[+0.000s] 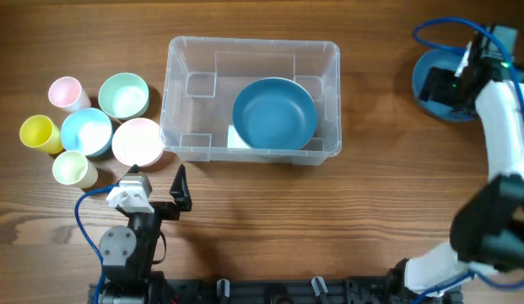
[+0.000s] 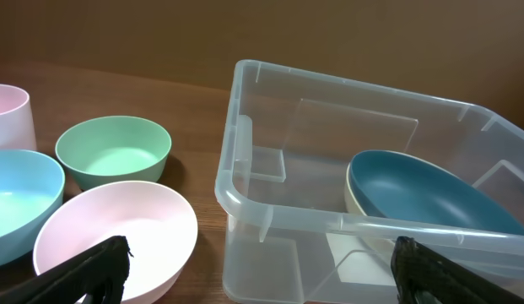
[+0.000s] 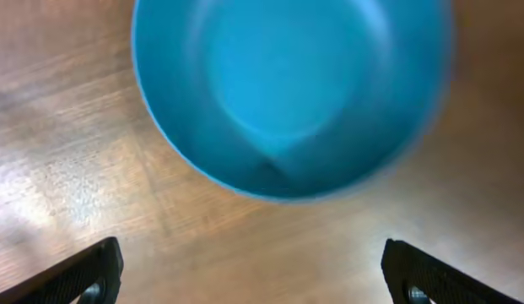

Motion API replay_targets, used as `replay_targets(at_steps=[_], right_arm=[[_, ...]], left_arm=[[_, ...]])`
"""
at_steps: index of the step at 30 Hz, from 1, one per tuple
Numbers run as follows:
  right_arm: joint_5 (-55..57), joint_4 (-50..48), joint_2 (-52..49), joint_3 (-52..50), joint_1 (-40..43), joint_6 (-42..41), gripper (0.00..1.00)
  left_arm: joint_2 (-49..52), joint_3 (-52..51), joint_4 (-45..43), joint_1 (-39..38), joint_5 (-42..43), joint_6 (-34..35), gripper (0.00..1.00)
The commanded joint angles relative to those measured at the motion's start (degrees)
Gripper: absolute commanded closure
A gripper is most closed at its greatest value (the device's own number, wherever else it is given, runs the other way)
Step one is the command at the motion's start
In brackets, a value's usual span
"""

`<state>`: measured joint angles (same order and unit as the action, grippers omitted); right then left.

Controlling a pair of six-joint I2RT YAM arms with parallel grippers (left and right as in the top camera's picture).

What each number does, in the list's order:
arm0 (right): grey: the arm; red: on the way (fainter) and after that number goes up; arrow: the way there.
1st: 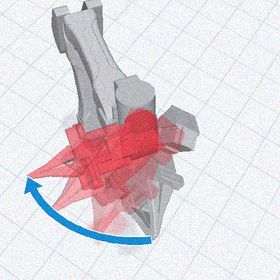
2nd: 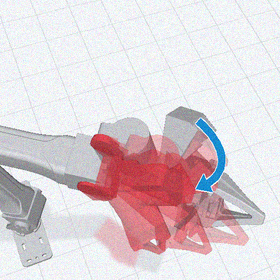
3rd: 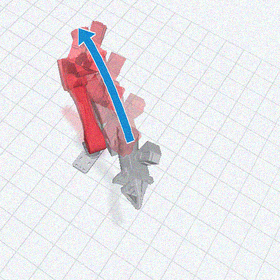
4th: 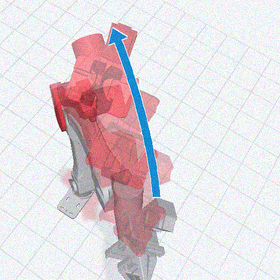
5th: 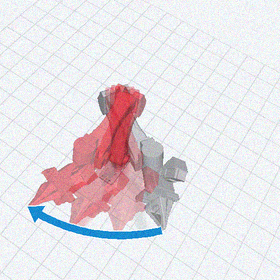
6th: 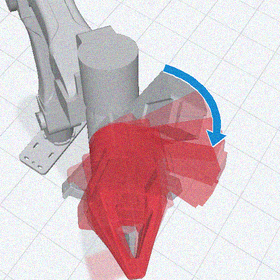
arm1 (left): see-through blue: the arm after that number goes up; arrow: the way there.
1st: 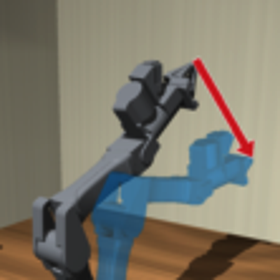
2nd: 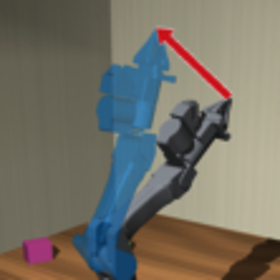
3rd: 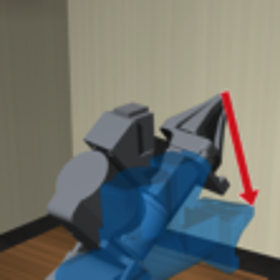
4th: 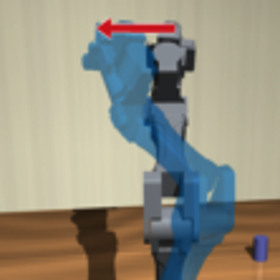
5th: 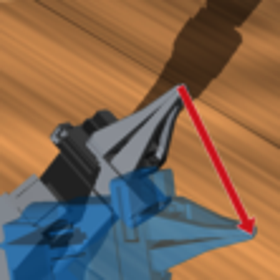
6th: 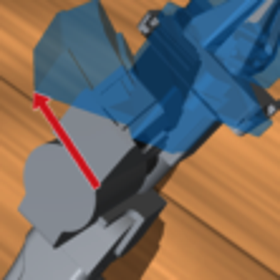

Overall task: Pack container
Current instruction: 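Move the right gripper to the other teal plate and grasp its rim, then carry the second teal plate into the bin and stack it on the plates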

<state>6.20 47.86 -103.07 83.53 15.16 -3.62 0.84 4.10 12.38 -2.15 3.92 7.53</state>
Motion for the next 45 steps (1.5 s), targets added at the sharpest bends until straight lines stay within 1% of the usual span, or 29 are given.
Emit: replay_targets(at_steps=[1, 10, 12, 14, 15, 16, 17, 18, 20, 21, 28, 31, 35, 37, 39, 41, 43, 45], right_arm=[[-5.0, -3.7, -5.5, -0.4, 0.0, 5.6, 0.0], [-5.0, -8.5, -15.7, -0.4, -0.4, 5.6, 0.01], [-5.0, -9.2, -16.4, -0.4, -0.5, 5.4, 0.04], [-5.0, -9.3, -16.3, -0.3, -0.5, 4.9, 0.12], [-5.0, -9.3, -16.3, -0.3, -0.5, 4.9, 0.22], [-5.0, -9.2, -16.3, -0.3, -0.5, 4.8, 0.39], [-5.0, -9.0, -16.3, -0.3, -0.5, 4.1, 0.61], [-5.0, -8.9, -16.3, -0.3, -0.5, 3.2, 0.74], [-5.0, -8.3, -16.3, -0.1, -0.5, 2.2, 0.9], [-5.0, -8.0, -16.3, 0.2, -0.5, 2.0, 0.96], [-5.1, -2.7, -14.3, 4.4, -0.5, 0.3, 0.96], [-6.2, 0.8, -9.3, 7.1, -0.8, -1.3, 0.96], [-11.9, 7.4, 1.0, 10.7, -4.0, -2.7, 0.96], [-12.0, 9.5, 6.7, 10.8, -7.6, -2.3, 0.96], [-8.8, 11.7, 13.2, 10.8, -13.7, -2.3, 0.96], [-6.0, 13.4, 18.4, 10.8, -20.5, -2.3, 0.96], [-5.8, 14.3, 22.7, 10.8, -28.1, -1.3, 0.96], [-5.7, 14.8, 25.0, 10.8, -35.6, -1.1, 0.96]], left_arm=[[-0.4, -0.4, -0.3, -0.2, -0.3, -1.3, 0.0], [-0.4, -0.4, -0.3, -0.2, -0.3, -1.3, 0.0], [-0.4, -0.4, -0.3, -0.2, -0.3, -1.3, 0.0], [-0.4, -0.4, -0.3, -0.3, -0.3, -1.3, 0.0], [-0.4, -0.4, -0.3, -0.2, -0.3, -1.3, 0.0], [-0.4, -0.4, -0.3, -0.2, -0.3, -1.3, 0.0], [-0.4, -0.4, -0.3, -0.3, -0.3, -1.3, 0.0], [-0.4, -0.4, -0.3, -0.3, -0.3, -1.3, 0.0], [-0.4, -0.4, -0.3, -0.2, -0.3, -1.3, 0.0], [-0.4, -0.4, -0.3, -0.3, -0.3, -1.3, 0.0], [-0.4, -0.4, -0.3, -0.2, -0.3, -1.3, 0.0], [-0.4, -0.4, -0.3, -0.3, -0.3, -1.3, 0.0], [-0.4, -0.4, -0.3, -0.3, -0.3, -1.3, 0.0], [-0.4, -0.4, -0.3, -0.2, -0.3, -1.3, 0.0], [-0.4, -0.4, -0.3, -0.2, -0.3, -1.3, 0.0], [-0.4, -0.4, -0.3, -0.2, -0.3, -1.3, 0.0], [-0.4, -0.4, -0.3, -0.2, -0.3, -1.3, 0.0], [-0.4, -0.4, -0.3, -0.3, -0.3, -1.3, 0.0]])
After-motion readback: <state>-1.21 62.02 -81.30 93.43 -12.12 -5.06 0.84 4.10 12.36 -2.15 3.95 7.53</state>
